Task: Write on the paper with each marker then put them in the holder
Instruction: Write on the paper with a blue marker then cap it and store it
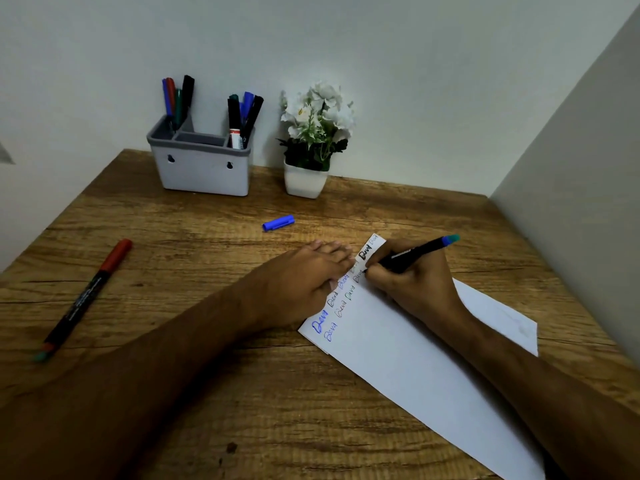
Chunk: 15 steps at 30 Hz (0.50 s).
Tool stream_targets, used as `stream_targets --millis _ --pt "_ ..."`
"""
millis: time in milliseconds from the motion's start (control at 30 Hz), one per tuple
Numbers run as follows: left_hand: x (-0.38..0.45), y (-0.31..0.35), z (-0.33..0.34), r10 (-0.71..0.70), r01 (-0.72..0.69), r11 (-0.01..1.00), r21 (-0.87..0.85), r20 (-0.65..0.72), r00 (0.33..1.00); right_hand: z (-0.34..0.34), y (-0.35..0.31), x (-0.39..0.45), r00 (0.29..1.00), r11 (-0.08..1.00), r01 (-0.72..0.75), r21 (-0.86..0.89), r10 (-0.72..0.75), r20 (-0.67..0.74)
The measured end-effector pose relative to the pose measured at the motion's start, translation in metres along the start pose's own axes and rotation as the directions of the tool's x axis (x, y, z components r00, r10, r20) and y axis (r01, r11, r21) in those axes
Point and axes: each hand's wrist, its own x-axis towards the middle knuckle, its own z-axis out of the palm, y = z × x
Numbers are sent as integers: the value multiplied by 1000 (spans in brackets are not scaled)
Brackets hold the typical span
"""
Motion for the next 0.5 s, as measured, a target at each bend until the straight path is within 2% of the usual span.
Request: stream_targets --millis 500 --pt "-1 0 -2 7 -9 999 -38 -64 998 0 -3 2 988 982 -151 112 154 -20"
